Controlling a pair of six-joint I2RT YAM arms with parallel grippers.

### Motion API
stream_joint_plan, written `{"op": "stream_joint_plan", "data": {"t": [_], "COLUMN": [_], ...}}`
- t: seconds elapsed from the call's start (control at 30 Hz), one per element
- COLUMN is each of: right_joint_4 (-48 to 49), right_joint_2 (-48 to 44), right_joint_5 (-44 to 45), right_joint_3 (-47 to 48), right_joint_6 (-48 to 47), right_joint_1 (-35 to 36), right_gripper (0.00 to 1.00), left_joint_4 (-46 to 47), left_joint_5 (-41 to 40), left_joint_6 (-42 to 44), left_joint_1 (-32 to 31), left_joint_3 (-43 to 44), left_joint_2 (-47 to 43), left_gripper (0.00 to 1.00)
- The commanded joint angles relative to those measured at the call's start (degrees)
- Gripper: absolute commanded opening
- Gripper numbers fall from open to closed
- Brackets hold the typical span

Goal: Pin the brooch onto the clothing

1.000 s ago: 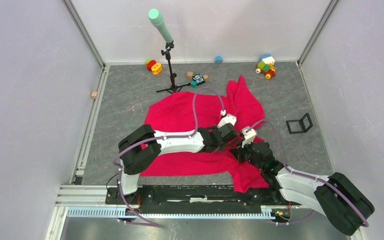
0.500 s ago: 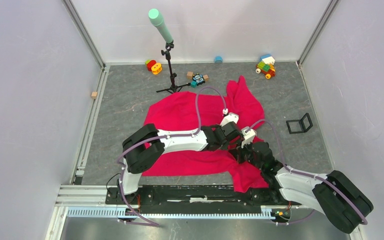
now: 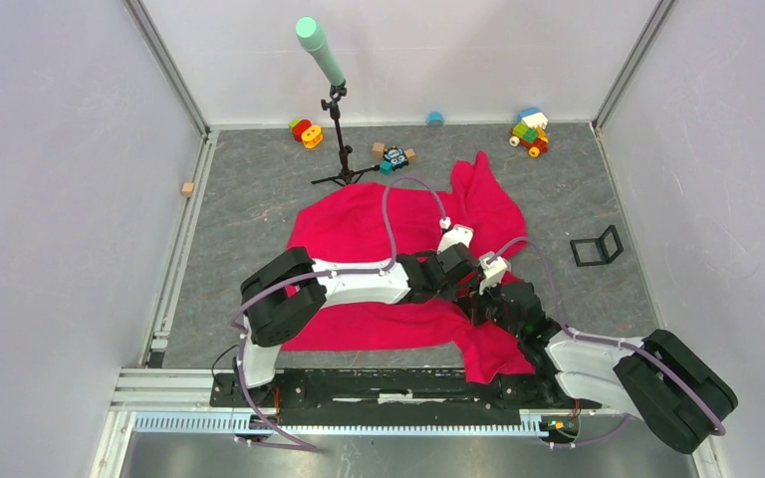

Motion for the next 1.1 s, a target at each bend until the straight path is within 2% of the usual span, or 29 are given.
{"op": "stream_joint_plan", "data": {"t": [0.0,0.27,0.5,0.67,0.87,1.07], "right_joint_4": [0.1,0.3,0.9,1.0,-0.6,-4.5], "right_joint_2": [2.0,5.0,7.4,7.5,0.1,-9.8], "right_joint_5": [-1.4,-2.0,-3.5,-3.4,1.1,5.0], "right_joint_3": [-1.9,-1.1,-1.0,-1.0,-2.7,-3.7], "right_joint_6": [-0.4,-0.1,-0.1,0.0,0.5,-0.1], "right_joint_1": [0.1,0.1,0.1,0.1,0.0,0.1], "right_gripper": [0.0,0.0,0.0,0.0,0.0,0.0], "left_joint_4": [3.0,9.7,17.5,17.6,11.9,11.4], "left_joint_5": [0.9,0.5,3.5,4.0,1.5,3.9], "left_joint_6": [-3.9,-4.7,-5.6,-5.6,-3.3,-1.1], "left_joint_1": [-0.2,-0.1,0.9,1.6,1.8,1.8], "left_joint_3": [-2.5,-7.5,-11.2,-11.7,-11.4,-12.1], "left_joint_2": [-3.7,-8.2,-10.2,-10.4,-9.9,-9.0], "left_gripper": [0.02,0.02,0.02,0.02,0.02,0.02]}}
